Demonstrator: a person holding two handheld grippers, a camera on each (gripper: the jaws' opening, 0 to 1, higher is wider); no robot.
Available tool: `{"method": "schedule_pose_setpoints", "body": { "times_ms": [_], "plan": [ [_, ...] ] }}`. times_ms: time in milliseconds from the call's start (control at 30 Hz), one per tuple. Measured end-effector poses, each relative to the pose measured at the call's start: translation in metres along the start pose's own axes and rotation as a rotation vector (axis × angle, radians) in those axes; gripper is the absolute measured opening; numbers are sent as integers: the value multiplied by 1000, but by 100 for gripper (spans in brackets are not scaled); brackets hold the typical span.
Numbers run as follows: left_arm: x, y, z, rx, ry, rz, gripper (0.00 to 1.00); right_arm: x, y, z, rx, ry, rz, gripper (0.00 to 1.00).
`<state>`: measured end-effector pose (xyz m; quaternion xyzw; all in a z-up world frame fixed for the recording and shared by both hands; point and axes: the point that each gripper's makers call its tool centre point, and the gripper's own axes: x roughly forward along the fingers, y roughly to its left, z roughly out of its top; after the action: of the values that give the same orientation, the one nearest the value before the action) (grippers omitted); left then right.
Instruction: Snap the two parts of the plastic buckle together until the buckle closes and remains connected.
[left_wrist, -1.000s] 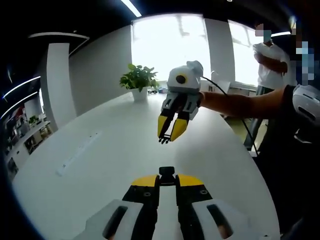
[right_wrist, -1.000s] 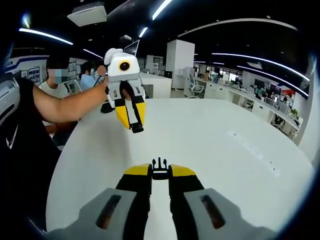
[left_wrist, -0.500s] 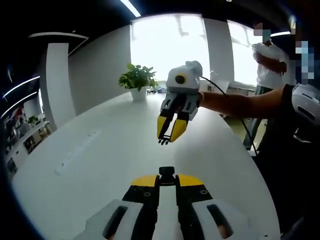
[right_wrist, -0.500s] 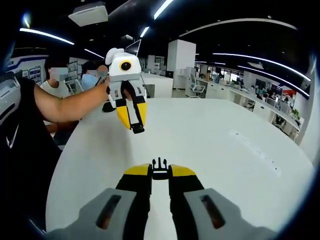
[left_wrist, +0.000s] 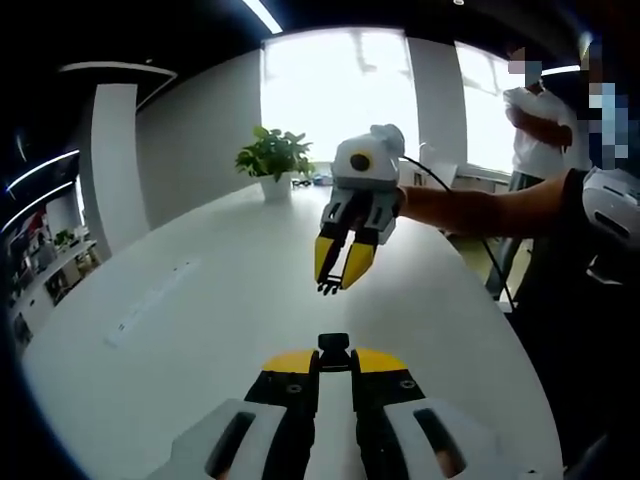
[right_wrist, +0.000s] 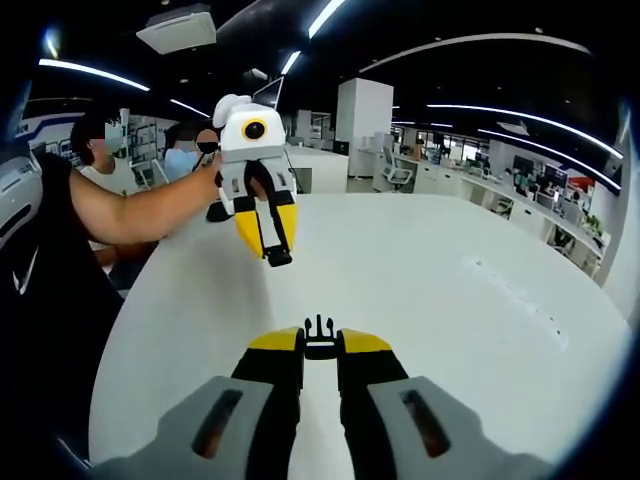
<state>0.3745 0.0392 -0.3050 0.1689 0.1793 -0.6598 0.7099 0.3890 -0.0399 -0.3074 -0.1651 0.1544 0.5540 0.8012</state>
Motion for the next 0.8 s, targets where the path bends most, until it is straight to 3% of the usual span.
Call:
{"method": "schedule_pose_setpoints", "body": {
  "times_ms": [533,800],
  "plan": [
    [6,0,-1,6,-6,-15,11,3,-1,-13,11,9,5,11],
    [6,3,-4,-6,-1,-16,11,3,0,-10,-2,-2,9,11]
  ]
}}
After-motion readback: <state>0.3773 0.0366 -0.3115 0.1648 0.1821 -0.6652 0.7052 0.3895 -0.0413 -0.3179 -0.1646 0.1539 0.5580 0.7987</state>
